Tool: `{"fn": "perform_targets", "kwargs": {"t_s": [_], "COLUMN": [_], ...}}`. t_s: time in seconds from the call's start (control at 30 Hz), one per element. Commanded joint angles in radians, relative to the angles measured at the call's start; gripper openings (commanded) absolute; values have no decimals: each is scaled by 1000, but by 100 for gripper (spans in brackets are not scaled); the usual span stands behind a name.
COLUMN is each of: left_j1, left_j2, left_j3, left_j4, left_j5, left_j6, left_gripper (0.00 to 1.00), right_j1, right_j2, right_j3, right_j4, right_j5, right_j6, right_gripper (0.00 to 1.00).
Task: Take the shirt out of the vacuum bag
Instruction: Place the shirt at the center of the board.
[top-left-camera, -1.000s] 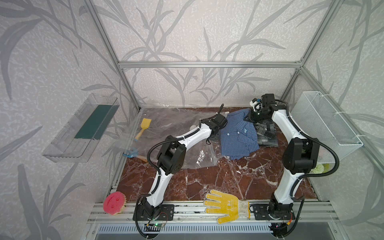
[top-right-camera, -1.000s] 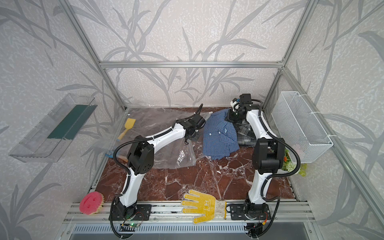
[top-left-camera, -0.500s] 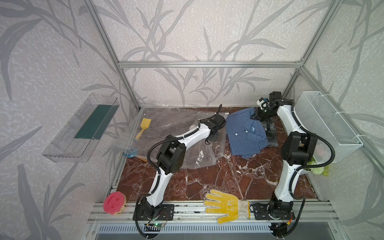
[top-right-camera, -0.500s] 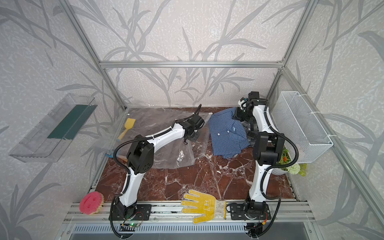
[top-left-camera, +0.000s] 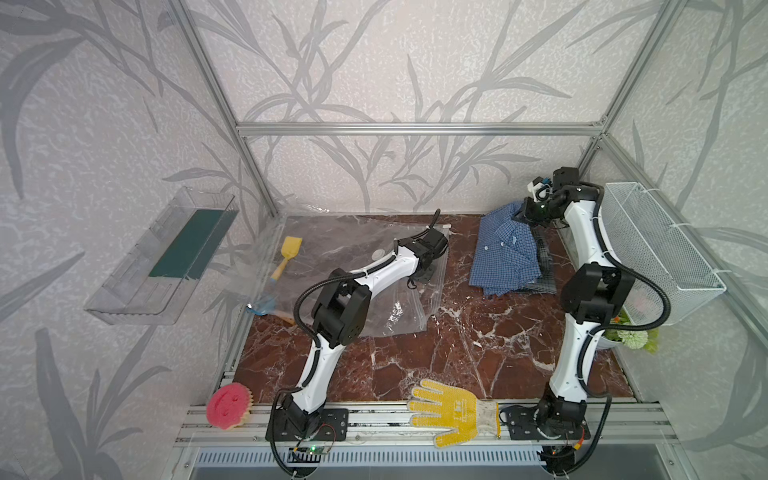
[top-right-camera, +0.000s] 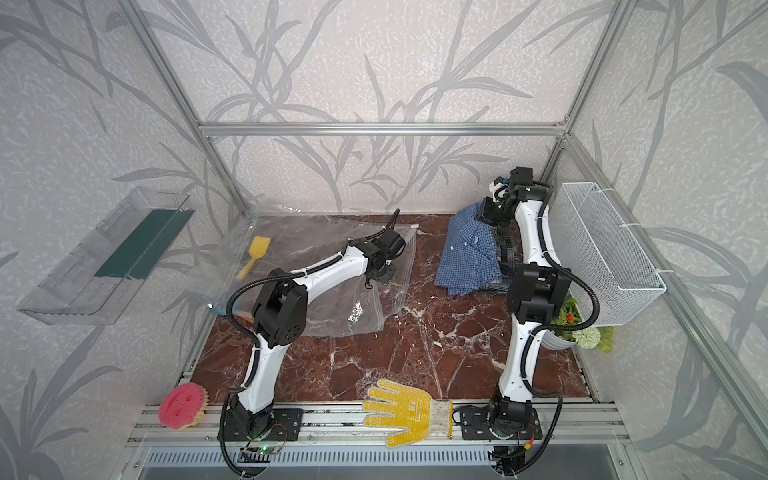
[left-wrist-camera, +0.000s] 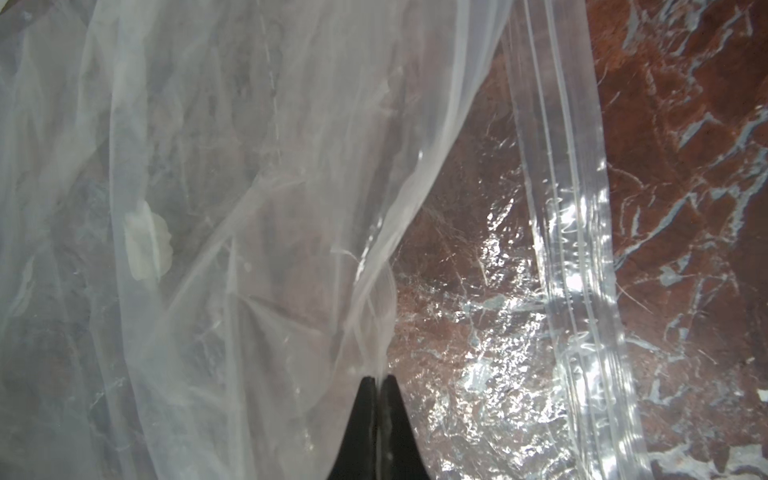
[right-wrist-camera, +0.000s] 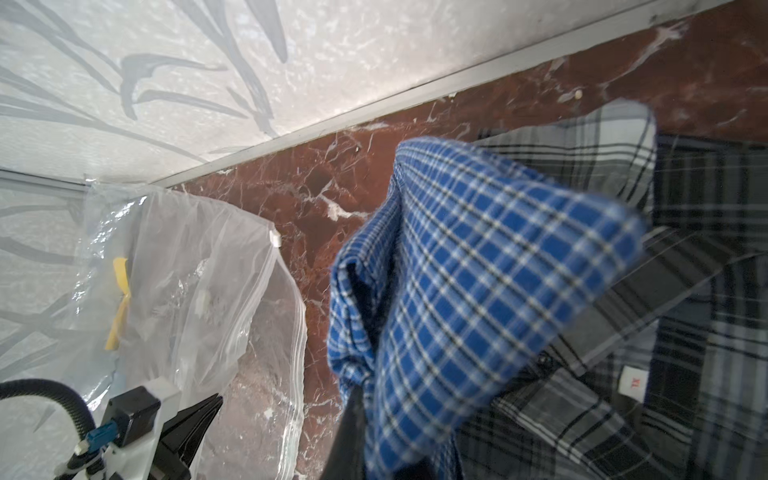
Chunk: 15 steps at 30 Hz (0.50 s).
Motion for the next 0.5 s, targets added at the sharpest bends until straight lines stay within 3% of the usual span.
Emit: {"fn": "perform_targets", "kwargs": {"t_s": [0.0,0.23,0.47], "left_j1": [10,13,17], "left_j2": [-8,16,40], "left_j3": [-10,35,86], "left_j4": [-17,-52,-92], "left_j5": [-8,-13,-16], "left_j6": [-13,0,11], "left_gripper": [0,0,0], "right_j1": [-14,-28,-26], "right_j2": [95,313,301], "right_j3": [142,454,384], "right_j4": [-120,-290,-206], "right_j5": [8,92,263], "right_j6": [-53,-127,-152], "right_gripper": [0,0,0]}}
